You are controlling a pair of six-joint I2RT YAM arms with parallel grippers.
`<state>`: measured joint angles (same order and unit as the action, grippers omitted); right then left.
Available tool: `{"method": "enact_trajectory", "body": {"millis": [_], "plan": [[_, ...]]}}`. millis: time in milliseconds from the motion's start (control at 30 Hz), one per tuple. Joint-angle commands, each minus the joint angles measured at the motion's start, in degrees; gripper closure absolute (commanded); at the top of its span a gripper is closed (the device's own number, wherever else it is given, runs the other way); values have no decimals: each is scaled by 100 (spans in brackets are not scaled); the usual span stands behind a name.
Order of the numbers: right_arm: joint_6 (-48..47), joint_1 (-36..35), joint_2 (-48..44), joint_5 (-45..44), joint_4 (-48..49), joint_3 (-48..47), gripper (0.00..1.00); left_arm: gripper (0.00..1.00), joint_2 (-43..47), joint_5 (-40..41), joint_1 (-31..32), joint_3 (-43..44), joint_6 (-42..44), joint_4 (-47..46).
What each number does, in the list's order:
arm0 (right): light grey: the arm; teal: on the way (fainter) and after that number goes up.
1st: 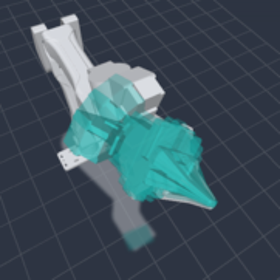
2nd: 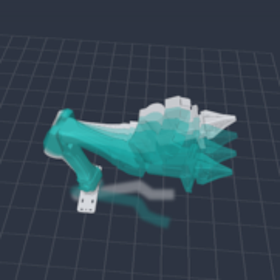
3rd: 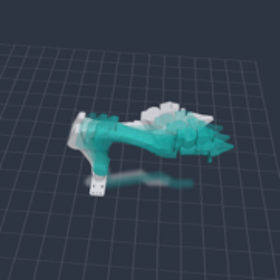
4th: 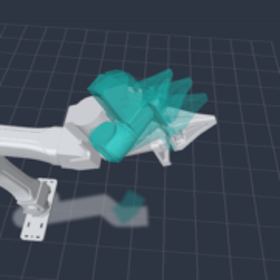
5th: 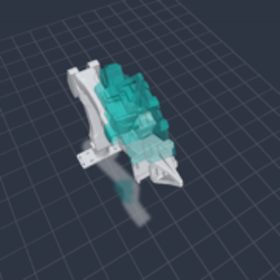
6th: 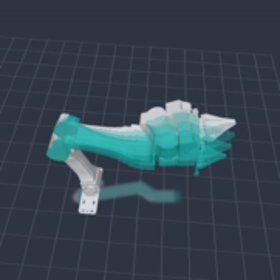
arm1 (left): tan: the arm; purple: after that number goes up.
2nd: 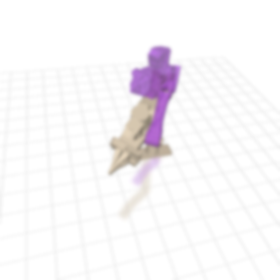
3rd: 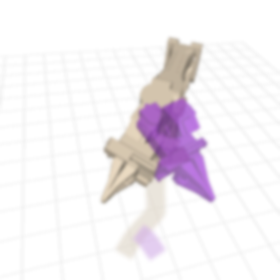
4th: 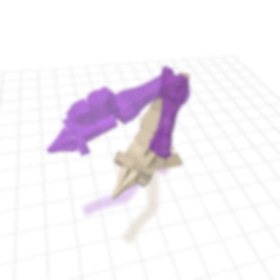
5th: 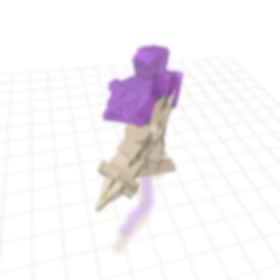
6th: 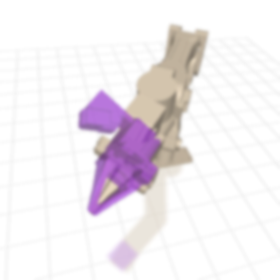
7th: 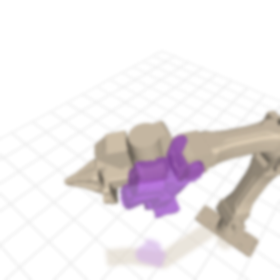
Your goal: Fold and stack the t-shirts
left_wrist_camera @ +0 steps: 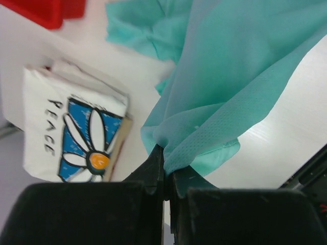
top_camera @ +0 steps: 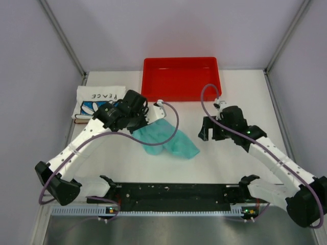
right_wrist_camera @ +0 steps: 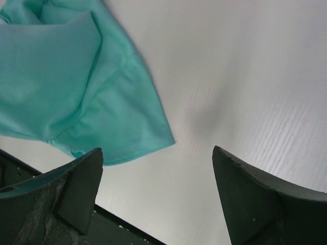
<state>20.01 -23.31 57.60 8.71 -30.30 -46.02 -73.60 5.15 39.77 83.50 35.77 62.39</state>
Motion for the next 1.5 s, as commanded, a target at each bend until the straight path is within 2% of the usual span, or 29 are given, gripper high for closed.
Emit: {"method": "enact_trajectory", "body": {"millis": [0, 200, 467, 567, 633, 733, 800, 833, 900, 1000, 1067, 1100, 1167, 1300, 1467], "plan": [[309, -752, 539, -799, 349, 224, 16, 100, 539, -408, -469, -833, -167, -87], [293, -1869, 1910, -2013, 455, -82, 14, 99, 856, -1367, -461, -1898, -44, 256], [336, -2441, 3141, -2329, 517, -575, 12, 98, 1049, -1455, -470, -2277, -184, 177], [573, -2459, 3756, -2050, 560, -566, 14, 98, 1129, -1420, -470, -2295, -228, 168], [679, -2511, 4108, -1830, 596, -601, 27, 97, 1155, -1341, -470, -2295, -246, 159], [794, -2529, 4242, -1688, 605, -575, 70, 97, 1164, -1157, -488, -2321, -272, 116], [829, -2521, 4110, -1732, 622, -496, 98, 97, 1129, -1016, -488, -2356, -263, 37], [846, -2468, 3997, -1715, 622, -452, 100, 97, 1085, -929, -505, -2374, -281, -33], [882, -2302, 3689, -1549, 622, -356, 100, 95, 971, -788, -505, -2374, -255, -183], [978, -1915, 3013, -1425, 631, -119, 100, 85, 647, -576, -523, -2269, -193, -560], [979, -1538, 2451, -1328, 640, 110, 100, 64, 243, -594, -505, -1988, -176, -632], [961, -1371, 2153, -1267, 631, 206, 100, 60, 32, -803, -488, -1813, -167, -536], [882, -967, 1598, -1100, 622, 347, 100, 56, -258, -1243, -295, -1680, -88, -473], [943, -106, 833, -372, 552, 515, 100, 50, -759, -1271, 258, -1741, -52, -711], [1031, 90, -46, -291, 298, 174, 100, 48, -1086, -1683, 576, -1513, -61, -597]]}}
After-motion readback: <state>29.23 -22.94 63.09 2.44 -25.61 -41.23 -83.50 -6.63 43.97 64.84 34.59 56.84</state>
